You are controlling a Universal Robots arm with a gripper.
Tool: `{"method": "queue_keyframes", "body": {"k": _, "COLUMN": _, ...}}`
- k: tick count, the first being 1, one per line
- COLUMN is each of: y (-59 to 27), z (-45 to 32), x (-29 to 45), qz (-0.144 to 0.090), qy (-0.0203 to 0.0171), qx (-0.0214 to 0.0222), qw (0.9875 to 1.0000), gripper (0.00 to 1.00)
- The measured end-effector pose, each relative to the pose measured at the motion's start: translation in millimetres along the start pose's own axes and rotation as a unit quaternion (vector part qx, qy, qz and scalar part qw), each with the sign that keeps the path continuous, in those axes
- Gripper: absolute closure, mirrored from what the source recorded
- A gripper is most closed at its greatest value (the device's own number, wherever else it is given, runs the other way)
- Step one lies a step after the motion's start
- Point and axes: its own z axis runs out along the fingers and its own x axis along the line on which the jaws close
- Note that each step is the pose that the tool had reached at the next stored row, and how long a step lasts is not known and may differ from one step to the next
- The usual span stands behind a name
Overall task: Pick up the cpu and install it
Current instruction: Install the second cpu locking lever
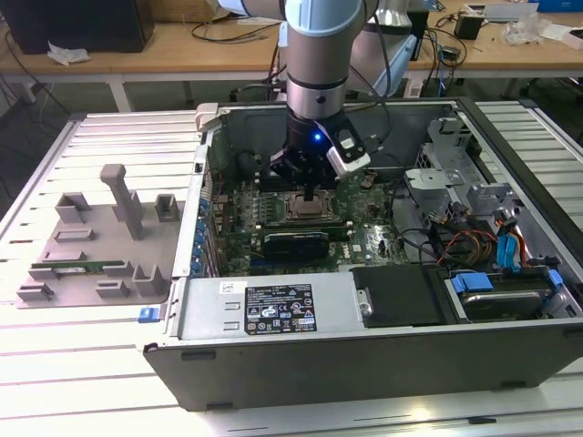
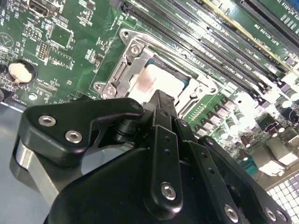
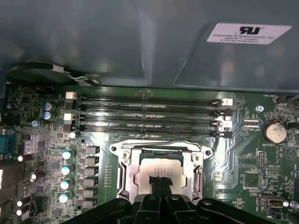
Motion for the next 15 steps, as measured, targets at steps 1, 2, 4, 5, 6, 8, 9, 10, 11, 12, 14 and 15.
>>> {"method": "queue_keyframes", "body": {"k": 1, "y": -0.1, "z": -0.6, "x": -0.8, "qz": 0.000, "qy": 0.0002, "qx": 0.0015, "qw": 1.0000, "gripper": 0.89}}
{"method": "queue_keyframes", "body": {"k": 2, "y": 0.1, "z": -2.6, "x": -0.9, "qz": 0.000, "qy": 0.0001, "qx": 0.0019, "qw": 1.0000, "gripper": 0.89}}
{"method": "queue_keyframes", "body": {"k": 4, "y": 0.4, "z": -6.6, "x": -0.9, "qz": 0.000, "qy": 0.0002, "qx": 0.0025, "qw": 1.0000, "gripper": 0.89}}
{"method": "queue_keyframes", "body": {"k": 5, "y": 0.6, "z": -9.5, "x": -0.9, "qz": 0.000, "qy": 0.0002, "qx": 0.0029, "qw": 1.0000, "gripper": 0.89}}
{"method": "queue_keyframes", "body": {"k": 6, "y": 0.7, "z": -10.3, "x": -0.9, "qz": 0.000, "qy": 0.0002, "qx": 0.0032, "qw": 1.0000, "gripper": 0.89}}
{"method": "queue_keyframes", "body": {"k": 8, "y": 0.7, "z": -10.3, "x": -0.9, "qz": 0.000, "qy": 0.0001, "qx": 0.0033, "qw": 1.0000, "gripper": 0.89}}
{"method": "queue_keyframes", "body": {"k": 9, "y": 0.7, "z": -10.3, "x": -0.9, "qz": 0.000, "qy": 0.0001, "qx": 0.0033, "qw": 1.0000, "gripper": 0.89}}
{"method": "queue_keyframes", "body": {"k": 10, "y": 0.7, "z": -10.3, "x": -0.9, "qz": 0.000, "qy": 0.0002, "qx": 0.0033, "qw": 1.0000, "gripper": 0.89}}
{"method": "queue_keyframes", "body": {"k": 11, "y": 0.7, "z": -10.4, "x": -0.9, "qz": 0.000, "qy": 0.0002, "qx": 0.0034, "qw": 1.0000, "gripper": 0.89}}
{"method": "queue_keyframes", "body": {"k": 12, "y": 0.6, "z": -10.4, "x": -0.9, "qz": 0.000, "qy": 0.0002, "qx": 0.0035, "qw": 1.0000, "gripper": 0.89}}
{"method": "queue_keyframes", "body": {"k": 14, "y": 0.6, "z": -10.4, "x": -0.9, "qz": 0.000, "qy": 0.0002, "qx": 0.0035, "qw": 1.0000, "gripper": 0.89}}
{"method": "queue_keyframes", "body": {"k": 15, "y": 0.7, "z": -10.4, "x": -0.9, "qz": 0.000, "qy": 0.0002, "qx": 0.0035, "qw": 1.0000, "gripper": 0.89}}
